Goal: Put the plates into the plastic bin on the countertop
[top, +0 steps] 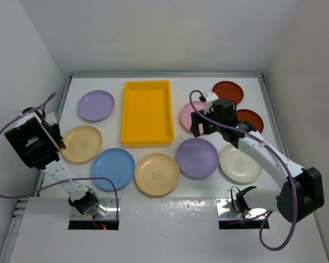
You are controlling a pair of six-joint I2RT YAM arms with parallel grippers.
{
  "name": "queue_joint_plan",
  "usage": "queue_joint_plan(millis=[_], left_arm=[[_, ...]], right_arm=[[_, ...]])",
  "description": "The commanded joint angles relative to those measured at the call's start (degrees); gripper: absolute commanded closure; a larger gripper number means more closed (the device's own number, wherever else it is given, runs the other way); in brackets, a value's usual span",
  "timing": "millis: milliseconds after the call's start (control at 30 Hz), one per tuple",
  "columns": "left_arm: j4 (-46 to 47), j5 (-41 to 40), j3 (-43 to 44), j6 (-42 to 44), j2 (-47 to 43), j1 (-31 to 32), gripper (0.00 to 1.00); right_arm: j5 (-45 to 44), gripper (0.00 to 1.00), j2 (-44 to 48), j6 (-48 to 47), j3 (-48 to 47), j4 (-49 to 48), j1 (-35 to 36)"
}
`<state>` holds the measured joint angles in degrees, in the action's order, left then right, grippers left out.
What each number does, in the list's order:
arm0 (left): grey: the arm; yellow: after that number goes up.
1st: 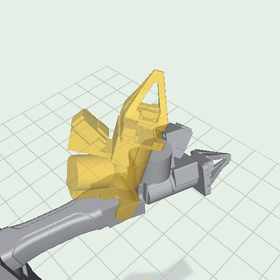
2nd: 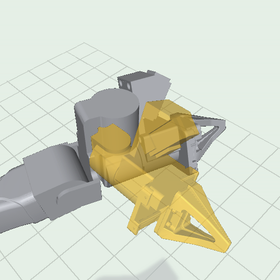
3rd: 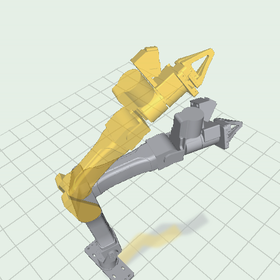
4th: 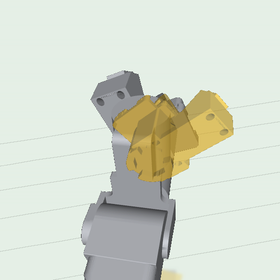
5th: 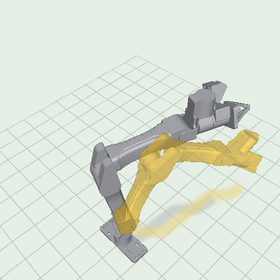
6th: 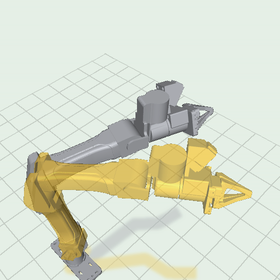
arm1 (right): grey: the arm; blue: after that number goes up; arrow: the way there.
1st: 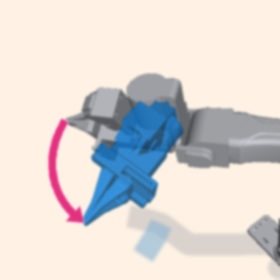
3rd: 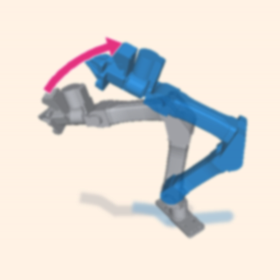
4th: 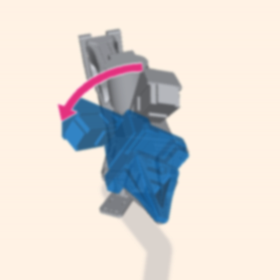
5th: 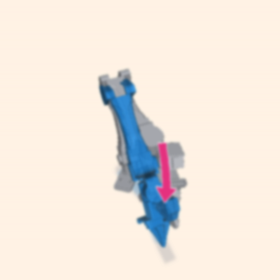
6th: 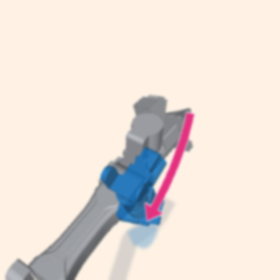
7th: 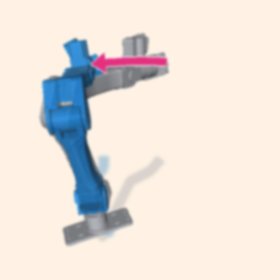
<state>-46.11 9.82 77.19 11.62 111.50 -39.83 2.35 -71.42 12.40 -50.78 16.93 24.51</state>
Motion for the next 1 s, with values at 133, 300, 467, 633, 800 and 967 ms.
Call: queue_joint_plan(millis=[133,300,467,633,800,967], left_arm=[[0.1,13.7,12.1,0.3,-11.6,-5.0,1.00],[-0.6,26.4,21.2,-1.8,-16.7,-5.0,1.00],[-0.6,29.1,26.7,-6.9,-15.3,10.7,1.00],[1.5,23.5,32.6,-11.5,-5.2,23.6,1.00],[2.1,14.8,37.1,-12.2,4.0,34.7,1.00],[2.6,13.6,37.6,-12.2,9.3,40.8,1.00]], right_arm=[[-3.4,0.17,0.6,1.3,-1.3,0.6,1.4],[-8.0,0.17,1.0,2.9,-0.4,-0.1,1.3],[-12.6,0.17,0.6,5.8,1.7,-2.1,0.7],[-14.6,0.17,-0.4,7.4,1.0,-1.4,0.4],[-15.6,0.17,-0.6,8.2,1.4,-0.7,0.4],[-16.1,0.17,-0.4,8.8,1.7,-0.1,0.2]])
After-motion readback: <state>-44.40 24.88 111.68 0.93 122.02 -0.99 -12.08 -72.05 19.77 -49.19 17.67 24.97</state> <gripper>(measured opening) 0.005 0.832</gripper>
